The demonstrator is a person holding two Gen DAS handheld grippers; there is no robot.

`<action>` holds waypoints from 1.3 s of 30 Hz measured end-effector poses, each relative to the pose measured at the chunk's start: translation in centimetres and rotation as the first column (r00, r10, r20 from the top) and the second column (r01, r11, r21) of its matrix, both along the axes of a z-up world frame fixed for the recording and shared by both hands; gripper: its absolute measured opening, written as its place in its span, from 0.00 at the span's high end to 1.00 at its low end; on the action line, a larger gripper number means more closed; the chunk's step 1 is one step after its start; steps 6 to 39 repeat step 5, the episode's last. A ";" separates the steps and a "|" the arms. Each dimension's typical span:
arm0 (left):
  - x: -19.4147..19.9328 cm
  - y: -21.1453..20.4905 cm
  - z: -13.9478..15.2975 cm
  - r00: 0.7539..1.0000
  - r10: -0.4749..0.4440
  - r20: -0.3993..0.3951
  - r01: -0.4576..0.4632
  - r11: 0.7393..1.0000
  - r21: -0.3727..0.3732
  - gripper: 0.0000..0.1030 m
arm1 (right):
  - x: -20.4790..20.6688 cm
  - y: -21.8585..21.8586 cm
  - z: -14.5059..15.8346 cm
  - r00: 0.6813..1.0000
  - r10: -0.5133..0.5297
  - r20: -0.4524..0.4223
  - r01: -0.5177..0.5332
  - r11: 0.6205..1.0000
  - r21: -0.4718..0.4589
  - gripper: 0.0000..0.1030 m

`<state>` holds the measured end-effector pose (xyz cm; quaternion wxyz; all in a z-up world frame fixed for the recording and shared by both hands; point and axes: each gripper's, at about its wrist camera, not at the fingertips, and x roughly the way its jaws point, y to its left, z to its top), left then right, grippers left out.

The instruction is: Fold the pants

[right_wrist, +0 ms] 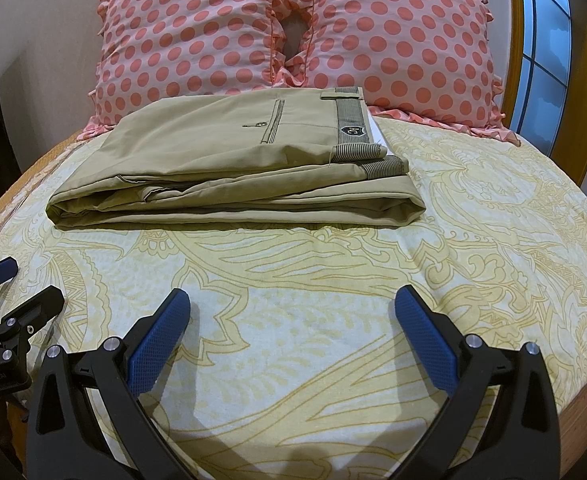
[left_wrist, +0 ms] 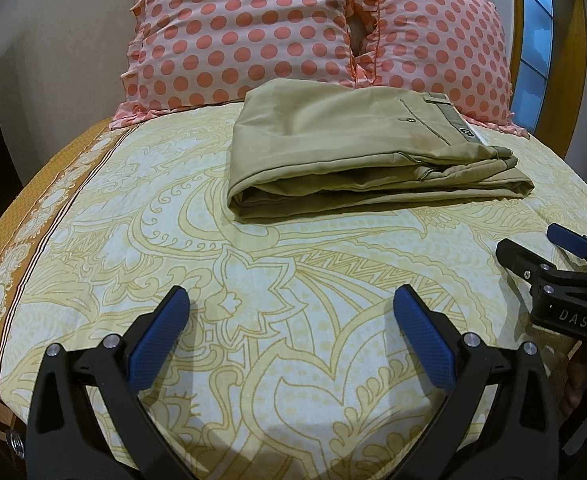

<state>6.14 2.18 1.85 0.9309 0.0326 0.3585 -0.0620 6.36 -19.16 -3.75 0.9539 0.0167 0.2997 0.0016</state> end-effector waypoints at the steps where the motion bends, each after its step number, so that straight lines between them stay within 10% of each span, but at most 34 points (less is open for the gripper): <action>1: 0.0 0.0 0.0 1.000 0.000 0.000 0.000 1.000 0.000 0.02 | 0.0 0.1 -0.1 1.000 0.000 -0.001 0.000 1.000 0.000 0.01; 39: 0.1 0.0 0.0 1.000 -0.002 0.005 0.002 1.000 0.002 0.02 | 0.0 0.1 -0.1 1.000 0.000 0.000 0.000 1.000 0.000 0.01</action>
